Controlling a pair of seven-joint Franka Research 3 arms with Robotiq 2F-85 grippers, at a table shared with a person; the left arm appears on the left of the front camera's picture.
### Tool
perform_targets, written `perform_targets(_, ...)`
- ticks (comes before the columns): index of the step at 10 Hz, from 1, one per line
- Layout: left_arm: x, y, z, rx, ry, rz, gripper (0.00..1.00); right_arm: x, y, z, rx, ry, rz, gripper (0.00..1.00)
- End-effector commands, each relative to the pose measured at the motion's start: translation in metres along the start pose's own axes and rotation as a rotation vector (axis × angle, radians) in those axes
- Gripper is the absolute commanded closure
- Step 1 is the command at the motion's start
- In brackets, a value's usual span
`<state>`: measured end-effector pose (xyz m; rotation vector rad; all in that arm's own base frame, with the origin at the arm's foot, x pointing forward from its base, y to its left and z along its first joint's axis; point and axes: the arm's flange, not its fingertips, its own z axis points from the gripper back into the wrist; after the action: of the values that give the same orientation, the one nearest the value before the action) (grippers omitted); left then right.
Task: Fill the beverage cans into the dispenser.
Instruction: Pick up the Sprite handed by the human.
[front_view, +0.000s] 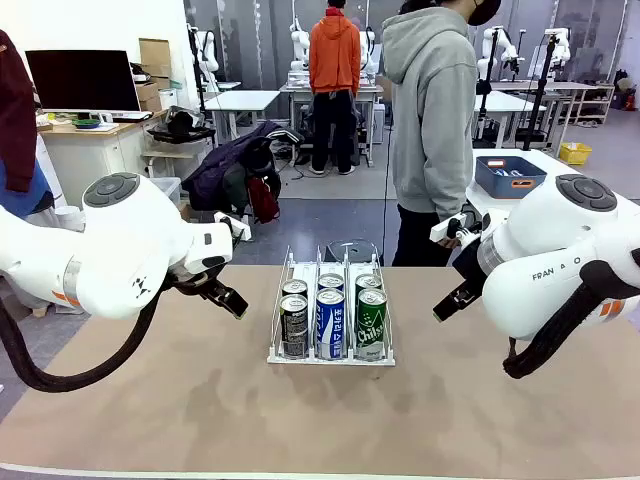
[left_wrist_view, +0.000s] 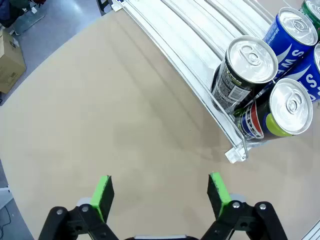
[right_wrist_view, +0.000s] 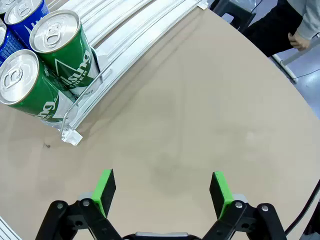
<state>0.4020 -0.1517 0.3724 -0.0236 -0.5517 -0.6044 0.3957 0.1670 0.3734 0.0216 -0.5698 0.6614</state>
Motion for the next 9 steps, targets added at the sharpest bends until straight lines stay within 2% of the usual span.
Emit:
perform_targets(1, 0.0000, 0.0000, 0.0000, 0.000, 0.000, 0.000, 0.00, 0.0000, 0.0000, 0.0000, 0.000, 0.000, 0.000, 0.00)
perform_targets(9, 0.0000, 0.0000, 0.0000, 0.000, 0.000, 0.000, 0.00, 0.0000, 0.0000, 0.0000, 0.000, 0.000, 0.000, 0.00)
